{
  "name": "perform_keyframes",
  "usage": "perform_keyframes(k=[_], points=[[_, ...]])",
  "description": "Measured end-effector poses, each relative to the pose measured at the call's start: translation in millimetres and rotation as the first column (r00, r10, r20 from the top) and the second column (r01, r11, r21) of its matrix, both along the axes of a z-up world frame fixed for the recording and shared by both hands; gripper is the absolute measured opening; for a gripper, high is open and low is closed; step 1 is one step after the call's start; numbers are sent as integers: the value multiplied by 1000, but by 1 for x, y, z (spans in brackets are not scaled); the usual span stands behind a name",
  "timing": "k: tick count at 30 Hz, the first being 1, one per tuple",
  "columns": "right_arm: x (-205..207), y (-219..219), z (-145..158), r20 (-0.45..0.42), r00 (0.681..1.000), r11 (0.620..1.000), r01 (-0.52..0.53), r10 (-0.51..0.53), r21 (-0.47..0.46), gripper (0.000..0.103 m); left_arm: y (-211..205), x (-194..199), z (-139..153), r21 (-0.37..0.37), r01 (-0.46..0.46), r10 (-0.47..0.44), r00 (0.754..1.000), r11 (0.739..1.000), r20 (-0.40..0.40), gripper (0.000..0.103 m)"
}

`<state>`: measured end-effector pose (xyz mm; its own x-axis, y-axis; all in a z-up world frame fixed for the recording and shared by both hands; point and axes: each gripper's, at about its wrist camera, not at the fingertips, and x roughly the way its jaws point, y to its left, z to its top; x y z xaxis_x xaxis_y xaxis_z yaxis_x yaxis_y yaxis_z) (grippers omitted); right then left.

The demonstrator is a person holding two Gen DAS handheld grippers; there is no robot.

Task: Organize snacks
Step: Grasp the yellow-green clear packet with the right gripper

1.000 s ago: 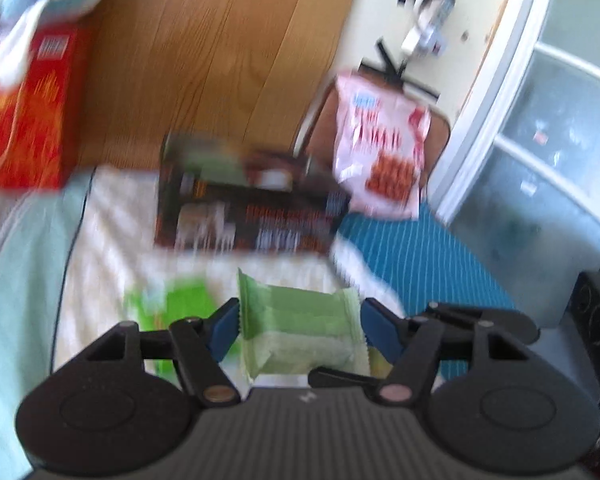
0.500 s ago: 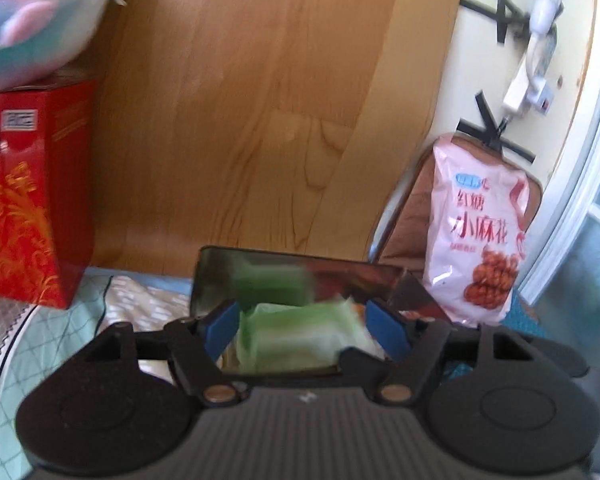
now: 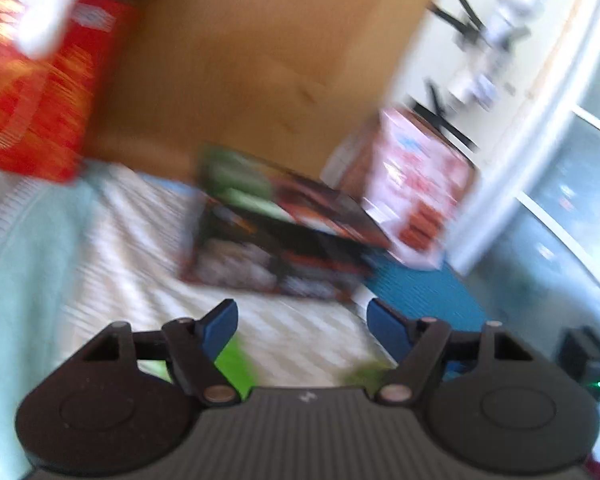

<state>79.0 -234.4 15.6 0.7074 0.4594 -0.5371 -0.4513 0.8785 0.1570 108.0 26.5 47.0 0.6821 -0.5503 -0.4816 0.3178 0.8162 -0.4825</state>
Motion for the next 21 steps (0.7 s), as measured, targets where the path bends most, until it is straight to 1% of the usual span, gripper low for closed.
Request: perform_keyframes(k=[2,4,7,8,9,10,11,12,13,17,19,21], points=[[-9,-3,-4,-28,1000,1000,0,0,0,56,-24,1,-6,18,61,-61,998,998,-27,73],[-19,-3,-10,-47,999,1000,-14,15,13,57,-44,4,-17,41,104,-101,992,994,-72,73],[-30,4,-12,-17,999,999,-46,45,-15,57,-61,7,-37,38,143,-136,978,989,-160,73],[-30,7,-12,-19,998,998,-60,60,-10,59,-63,4,-40,33,141,-135,979,989,-150,76],[-29,11,-12,-20,997,998,-69,69,1,59,-66,1,-40,39,147,-140,979,988,-145,77],[-28,15,-13,-20,996,996,-89,89,7,57,-68,-3,-40,45,153,-145,979,987,-141,78],[-28,21,-12,-12,995,995,-103,103,1,49,-70,-5,-40,52,146,-138,981,988,-140,83],[-27,28,-12,3,995,995,-97,97,-22,44,-68,-7,-40,58,131,-122,983,990,-135,86],[-26,33,-12,19,995,995,-94,94,-44,39,-64,-7,-40,55,118,-110,985,992,-131,86],[-28,37,-8,78,993,996,-87,87,-9,31,-45,-7,-41,-20,75,-77,986,997,-150,83],[-31,37,-4,122,989,997,-83,82,0,27,-41,-5,-39,-56,63,-71,985,996,-154,82],[-33,39,3,172,982,997,-74,73,-1,25,-39,-3,-31,-79,56,-66,989,995,-135,82]])
